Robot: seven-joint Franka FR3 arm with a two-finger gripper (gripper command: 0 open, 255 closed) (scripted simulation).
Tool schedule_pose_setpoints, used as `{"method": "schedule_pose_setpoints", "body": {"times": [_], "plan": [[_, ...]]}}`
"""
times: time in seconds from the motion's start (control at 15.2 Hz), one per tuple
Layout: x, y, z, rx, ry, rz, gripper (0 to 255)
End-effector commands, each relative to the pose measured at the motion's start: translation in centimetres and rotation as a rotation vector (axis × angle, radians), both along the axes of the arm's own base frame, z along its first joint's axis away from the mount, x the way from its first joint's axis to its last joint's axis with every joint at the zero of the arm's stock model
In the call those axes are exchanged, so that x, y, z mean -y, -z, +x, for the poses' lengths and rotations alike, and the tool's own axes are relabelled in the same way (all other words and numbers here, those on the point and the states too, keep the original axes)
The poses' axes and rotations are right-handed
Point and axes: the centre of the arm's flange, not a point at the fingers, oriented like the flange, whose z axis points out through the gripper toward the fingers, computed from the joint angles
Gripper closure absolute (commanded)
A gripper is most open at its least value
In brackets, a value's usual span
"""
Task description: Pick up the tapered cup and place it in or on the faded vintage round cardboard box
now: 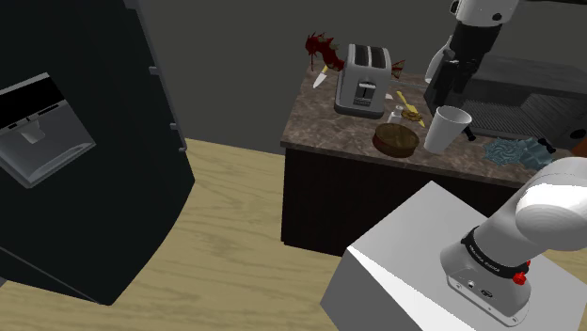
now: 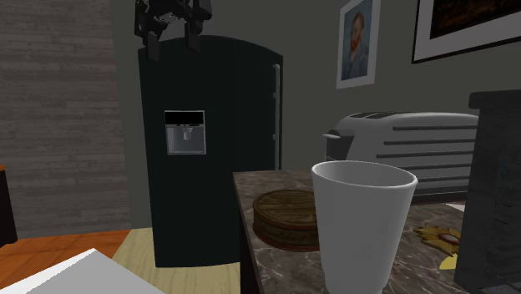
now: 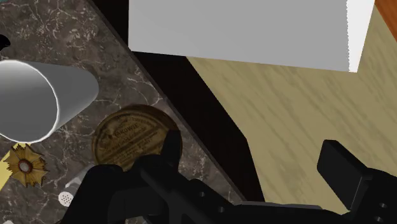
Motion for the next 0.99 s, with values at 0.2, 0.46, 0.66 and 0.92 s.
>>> {"method": "schedule_pose_setpoints", "body": {"times": [0.2,0.46,0.66,0.92], "plan": [[3.0,2.3,0.4,0.019,0.020,-0.012,0],[7.0,5.2,1.0,0.045,0.047,-0.029,0],[10.1,7.4,1.4,0.065,0.068,-0.041,0],[14.3,10.2,1.9,0.090,0.095,-0.057,0]]}}
